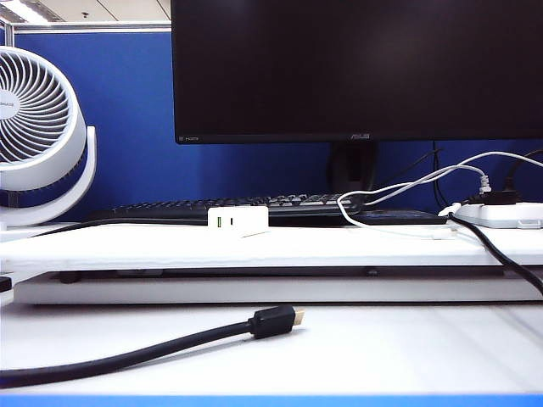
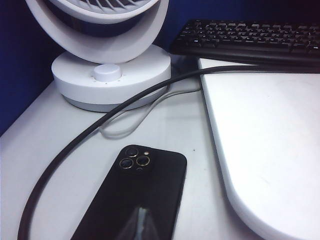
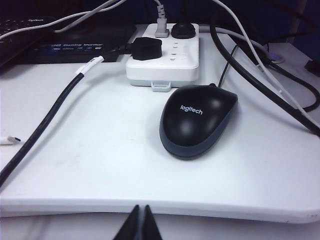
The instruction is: Pick up the Type-C charging cable and the charging base, insert one end of the Type-C charger into the corresponding slot on the base, and finally place the plugged-in charger back on the table.
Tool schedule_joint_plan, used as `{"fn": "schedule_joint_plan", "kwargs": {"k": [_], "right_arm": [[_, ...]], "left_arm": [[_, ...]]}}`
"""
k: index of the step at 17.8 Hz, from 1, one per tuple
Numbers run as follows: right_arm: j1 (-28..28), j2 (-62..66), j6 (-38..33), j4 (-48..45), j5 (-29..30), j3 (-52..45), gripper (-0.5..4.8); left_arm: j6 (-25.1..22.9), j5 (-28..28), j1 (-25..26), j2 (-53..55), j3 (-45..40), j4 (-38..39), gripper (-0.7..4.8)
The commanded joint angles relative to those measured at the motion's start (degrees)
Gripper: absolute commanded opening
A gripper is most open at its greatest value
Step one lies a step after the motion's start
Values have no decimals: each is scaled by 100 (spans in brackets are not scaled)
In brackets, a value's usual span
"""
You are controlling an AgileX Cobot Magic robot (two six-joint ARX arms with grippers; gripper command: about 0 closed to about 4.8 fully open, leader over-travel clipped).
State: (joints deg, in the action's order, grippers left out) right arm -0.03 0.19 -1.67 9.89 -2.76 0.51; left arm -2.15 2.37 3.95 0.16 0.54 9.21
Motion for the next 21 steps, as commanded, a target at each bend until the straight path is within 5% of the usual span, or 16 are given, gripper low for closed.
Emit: {"fn": "schedule_joint_plan", "kwargs": {"k": [1, 9, 13, 21], "right_arm": [[9, -7, -162, -2, 35, -39, -1], [9, -7, -627, -273, 13, 229, -1], [9, 22, -688, -232, -286, 1102, -1], [11, 1797, -691, -409, -649, 3281, -2]], "left_arm": [[-42, 24, -2, -9, -4, 59, -5], [225, -24, -2, -9, 26, -273, -5], [807, -350, -2, -9, 275, -306, -5], [1086, -885, -2, 557, 1849, -452, -5]]}}
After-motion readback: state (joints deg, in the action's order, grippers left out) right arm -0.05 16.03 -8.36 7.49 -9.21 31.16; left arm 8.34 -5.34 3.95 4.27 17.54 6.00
